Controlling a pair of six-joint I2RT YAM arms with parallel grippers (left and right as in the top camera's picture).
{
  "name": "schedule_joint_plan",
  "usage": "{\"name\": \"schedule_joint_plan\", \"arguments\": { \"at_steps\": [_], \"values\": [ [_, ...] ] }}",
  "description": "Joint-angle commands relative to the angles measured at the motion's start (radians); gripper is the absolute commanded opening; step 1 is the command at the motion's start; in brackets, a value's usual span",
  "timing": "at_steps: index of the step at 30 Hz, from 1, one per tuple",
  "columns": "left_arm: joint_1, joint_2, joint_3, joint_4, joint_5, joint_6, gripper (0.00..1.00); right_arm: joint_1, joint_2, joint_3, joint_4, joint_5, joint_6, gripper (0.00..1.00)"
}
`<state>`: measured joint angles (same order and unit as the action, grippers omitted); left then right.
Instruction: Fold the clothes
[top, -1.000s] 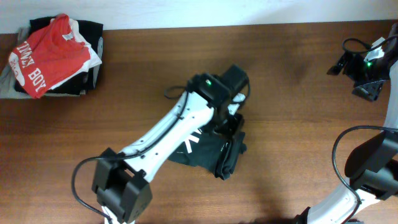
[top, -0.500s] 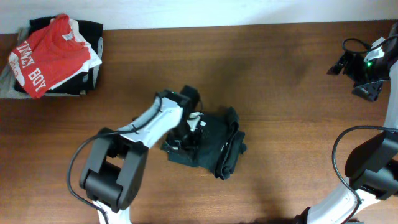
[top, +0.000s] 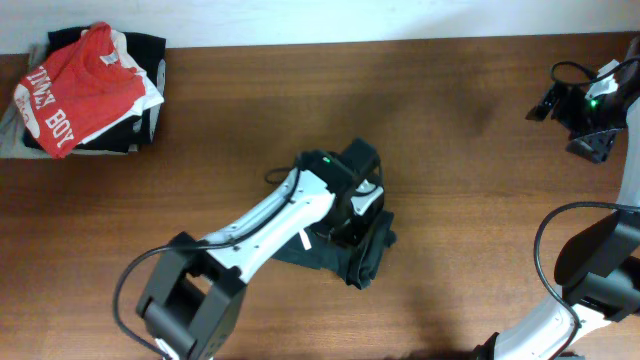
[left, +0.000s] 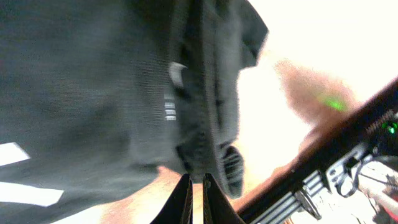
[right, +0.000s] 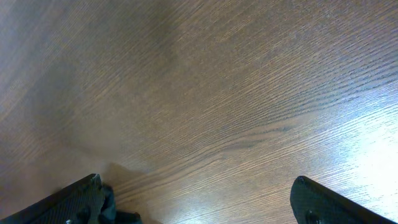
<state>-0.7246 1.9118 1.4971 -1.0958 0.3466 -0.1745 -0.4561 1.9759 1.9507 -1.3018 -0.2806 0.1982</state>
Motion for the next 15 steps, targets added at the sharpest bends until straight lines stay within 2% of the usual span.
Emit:
{"name": "schedule_joint_plan", "arguments": {
  "at_steps": [1,4,6,9,12,15],
  "values": [
    [0.092,-0.017,-0.001,-0.015,-0.112,-0.055,0.08,-0.003,-0.009,0.011,0.0,0.005,-0.011,0.99],
    [0.139,0.022,-0.045,0.031,-0.104,-0.124,0.08,-0.003,-0.009,0.011,0.0,0.005,-0.011,0.99],
    [0.097,0.116,-0.049,0.048,0.041,-0.124,0.07,-0.003,-0.009,0.011,0.0,0.005,-0.011,0.99],
    [0.024,0.151,-0.049,0.057,0.113,-0.103,0.03,-0.003,-0.009,0.011,0.0,0.005,-0.011,0.99],
    [-0.082,0.151,-0.048,0.097,0.117,-0.093,0.04,-0.003,-0.009,0.011,0.0,0.005,-0.011,0.99],
    [-0.095,0.151,-0.045,0.094,0.119,-0.086,0.03,-0.003,-0.009,0.011,0.0,0.005,-0.011,0.99]
  ]
}}
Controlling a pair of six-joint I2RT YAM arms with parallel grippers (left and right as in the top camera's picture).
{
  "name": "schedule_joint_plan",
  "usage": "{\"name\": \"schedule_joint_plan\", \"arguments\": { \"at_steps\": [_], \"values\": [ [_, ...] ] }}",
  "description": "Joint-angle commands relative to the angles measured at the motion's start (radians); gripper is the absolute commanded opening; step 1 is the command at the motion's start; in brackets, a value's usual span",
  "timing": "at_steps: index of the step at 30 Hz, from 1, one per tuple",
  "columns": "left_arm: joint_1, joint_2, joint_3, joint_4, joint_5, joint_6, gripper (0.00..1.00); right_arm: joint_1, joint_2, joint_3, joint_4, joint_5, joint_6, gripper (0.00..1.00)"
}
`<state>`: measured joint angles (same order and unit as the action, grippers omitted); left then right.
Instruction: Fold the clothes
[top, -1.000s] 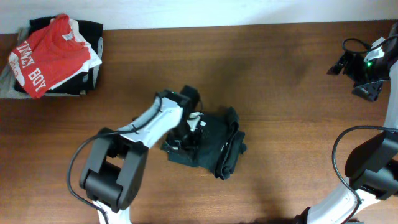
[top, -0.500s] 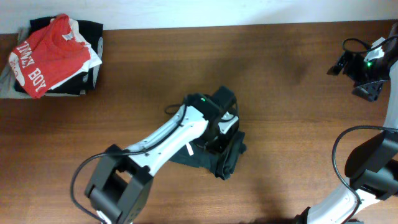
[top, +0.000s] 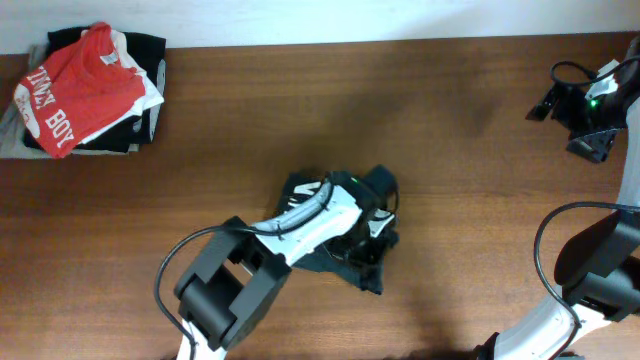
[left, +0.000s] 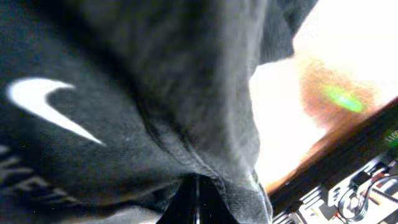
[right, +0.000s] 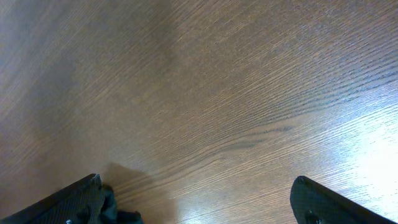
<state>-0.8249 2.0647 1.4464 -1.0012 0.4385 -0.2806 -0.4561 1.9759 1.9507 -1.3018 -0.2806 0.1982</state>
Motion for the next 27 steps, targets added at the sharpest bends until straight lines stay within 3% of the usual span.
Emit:
{"name": "schedule_joint_plan", "arguments": {
  "at_steps": [1,9,13,17,21,27],
  "values": [
    [0.006,-0.003,0.014,-0.006,0.026,0.02,0.01,-0.003,-0.009,0.011,0.0,0.005,-0.011,0.99],
    [0.007,-0.012,0.297,-0.128,-0.002,0.137,0.0,-0.003,-0.009,0.011,0.0,0.005,-0.011,0.99],
    [0.086,-0.011,0.306,-0.175,-0.211,0.042,0.08,-0.003,-0.009,0.011,0.0,0.005,-0.011,0.99],
    [0.122,0.031,0.304,-0.173,-0.211,0.022,0.07,-0.003,-0.009,0.011,0.0,0.005,-0.011,0.99],
    [0.097,0.117,0.304,-0.158,-0.097,0.02,0.0,-0.003,-0.009,0.011,0.0,0.005,-0.011,0.99],
    [0.019,0.129,0.304,0.021,-0.086,0.019,0.01,-0.003,-0.009,0.011,0.0,0.005,-0.011,0.99]
  ]
}}
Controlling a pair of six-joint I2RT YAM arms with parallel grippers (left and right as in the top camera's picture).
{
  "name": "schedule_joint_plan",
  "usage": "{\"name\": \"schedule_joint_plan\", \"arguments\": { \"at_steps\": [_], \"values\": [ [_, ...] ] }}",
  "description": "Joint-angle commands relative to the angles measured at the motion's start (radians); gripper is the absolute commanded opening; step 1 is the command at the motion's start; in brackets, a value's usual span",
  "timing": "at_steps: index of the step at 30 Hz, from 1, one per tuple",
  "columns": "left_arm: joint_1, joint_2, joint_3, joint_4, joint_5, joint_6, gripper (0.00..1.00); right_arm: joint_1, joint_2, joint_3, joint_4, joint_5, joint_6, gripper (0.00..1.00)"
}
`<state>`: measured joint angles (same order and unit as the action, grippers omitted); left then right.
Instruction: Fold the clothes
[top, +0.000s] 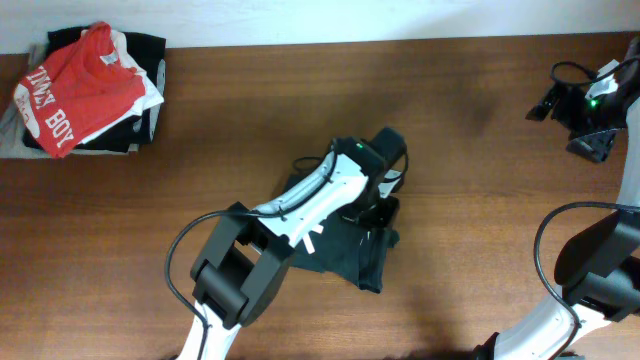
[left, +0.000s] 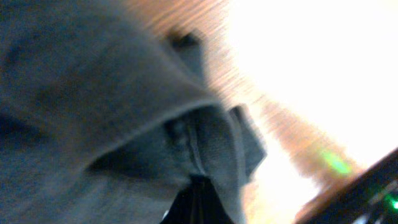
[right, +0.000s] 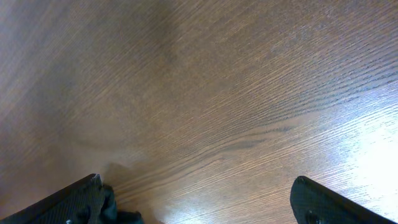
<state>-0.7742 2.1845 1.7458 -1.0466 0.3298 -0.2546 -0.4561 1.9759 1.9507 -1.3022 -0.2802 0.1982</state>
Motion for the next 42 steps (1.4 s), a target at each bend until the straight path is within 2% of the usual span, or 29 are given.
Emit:
{"name": "schedule_joint_plan", "arguments": {
  "at_steps": [1,6,8,11,14,15,17,19,22,24,26,31,36,41,42],
  "values": [
    [-0.038,0.009,0.004,0.098,0.023,-0.007,0.01,-0.003,-0.009,0.011,0.0,0.005,-0.011,0.99],
    [-0.044,0.021,0.003,0.183,0.022,-0.01,0.01,-0.003,-0.009,0.011,0.0,0.004,-0.011,0.99],
    [-0.045,0.014,0.012,0.172,0.006,0.024,0.0,-0.003,-0.009,0.011,0.0,0.005,-0.011,0.99],
    [-0.026,-0.051,0.152,0.018,-0.108,0.05,0.0,-0.003,-0.009,0.011,0.0,0.005,-0.011,0.99],
    [0.046,-0.132,0.259,-0.129,-0.335,0.069,0.01,-0.003,-0.009,0.011,0.0,0.005,-0.011,0.99],
    [0.087,-0.136,0.259,-0.151,-0.329,0.061,0.01,-0.003,-0.009,0.011,0.0,0.005,-0.011,0.99],
    [0.174,-0.125,0.212,-0.171,-0.221,0.032,0.01,-0.003,-0.009,0.011,0.0,0.005,-0.011,0.99],
    [0.197,-0.12,0.119,-0.132,-0.13,0.031,0.01,-0.003,-0.009,0.011,0.0,0.004,-0.011,0.99],
    [0.171,-0.12,-0.019,0.015,-0.039,0.031,0.01,-0.003,-0.009,0.011,0.0,0.005,-0.011,0.99],
    [0.132,-0.119,-0.114,0.174,-0.018,-0.013,0.01,-0.003,-0.009,0.011,0.0,0.005,-0.011,0.99],
    [0.099,-0.113,-0.164,0.27,-0.019,-0.038,0.01,-0.003,-0.009,0.011,0.0,0.005,-0.011,0.99],
    [0.067,-0.015,-0.177,0.315,-0.01,-0.068,0.01,-0.003,-0.009,0.011,0.0,0.005,-0.011,0.99],
    [0.049,-0.015,-0.111,0.377,-0.005,-0.066,0.01,-0.003,-0.009,0.011,0.0,0.005,-0.011,0.99],
    [-0.024,0.0,-0.111,0.413,-0.004,-0.067,0.02,-0.003,-0.009,0.011,0.0,0.005,-0.011,0.99],
    [-0.044,0.008,-0.111,0.435,-0.011,-0.067,0.05,-0.003,-0.009,0.011,0.0,0.005,-0.011,0.99]
  ]
}}
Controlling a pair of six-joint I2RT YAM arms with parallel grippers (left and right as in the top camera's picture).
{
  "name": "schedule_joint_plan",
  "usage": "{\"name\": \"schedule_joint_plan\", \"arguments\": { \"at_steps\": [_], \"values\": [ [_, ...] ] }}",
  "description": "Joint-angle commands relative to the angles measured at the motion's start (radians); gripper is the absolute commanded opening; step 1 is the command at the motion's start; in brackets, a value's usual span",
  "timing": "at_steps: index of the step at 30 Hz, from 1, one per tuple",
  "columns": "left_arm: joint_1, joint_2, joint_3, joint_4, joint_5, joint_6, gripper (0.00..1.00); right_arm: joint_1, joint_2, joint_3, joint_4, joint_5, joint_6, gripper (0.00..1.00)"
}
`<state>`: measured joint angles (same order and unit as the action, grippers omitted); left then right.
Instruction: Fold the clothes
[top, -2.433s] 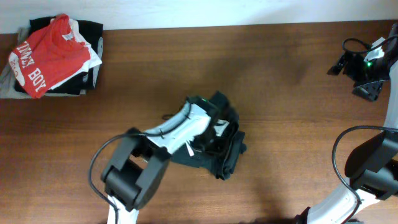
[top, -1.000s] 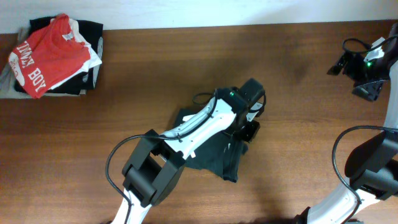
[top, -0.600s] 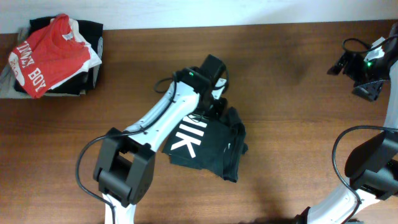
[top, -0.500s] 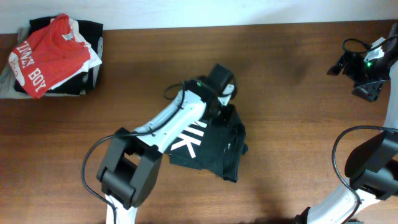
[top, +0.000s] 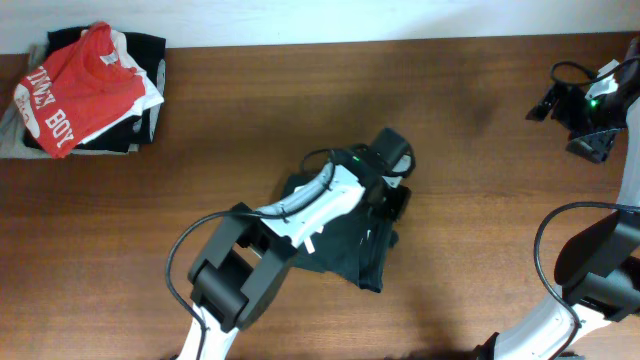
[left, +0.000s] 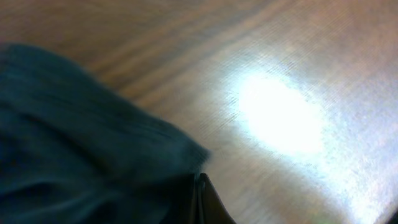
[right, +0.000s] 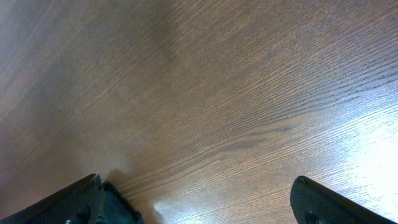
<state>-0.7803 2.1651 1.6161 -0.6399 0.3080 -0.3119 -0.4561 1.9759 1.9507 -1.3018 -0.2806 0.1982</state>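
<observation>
A crumpled black garment (top: 345, 240) lies mid-table, partly under my left arm. My left gripper (top: 390, 193) is at its upper right edge. In the left wrist view the left gripper (left: 198, 190) has its fingers pressed together, with dark cloth (left: 81, 155) bunched against them on the left and bare wood on the right. My right gripper (top: 588, 112) hangs at the far right, apart from the garment. In the right wrist view the right gripper (right: 196, 205) is wide open with nothing in it.
A pile of clothes with a red shirt on top (top: 85, 90) sits at the back left corner. Brown wooden table (top: 250, 120) stretches between the pile and the garment. A bright glare spot (left: 280, 115) lies on the wood beside the cloth.
The left wrist view was filled with lifted grey-black cloth; now it shows mostly table, with the cloth low on the left. The garment's right edge lies slightly further right. My right arm is unchanged.
My left gripper was shut over the garment's upper right part. Then it was lower on the garment, a white logo in view. Then it was at the top right edge with cloth raised, and now the cloth lies low beside it.
</observation>
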Motion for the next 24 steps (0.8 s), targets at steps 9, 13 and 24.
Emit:
{"name": "schedule_joint_plan", "arguments": {
  "at_steps": [9,13,24],
  "values": [
    [-0.033,-0.092,0.262,-0.291,-0.208,0.171,0.11,-0.003,-0.009,0.011,0.0,0.005,-0.011,0.99],
    [0.06,-0.09,0.254,-0.349,-0.252,0.119,0.11,-0.003,-0.009,0.011,0.0,0.005,-0.011,0.99],
    [0.004,0.19,0.216,-0.262,0.093,0.095,0.08,-0.003,-0.009,0.011,0.0,0.005,-0.011,0.99]
  ]
}}
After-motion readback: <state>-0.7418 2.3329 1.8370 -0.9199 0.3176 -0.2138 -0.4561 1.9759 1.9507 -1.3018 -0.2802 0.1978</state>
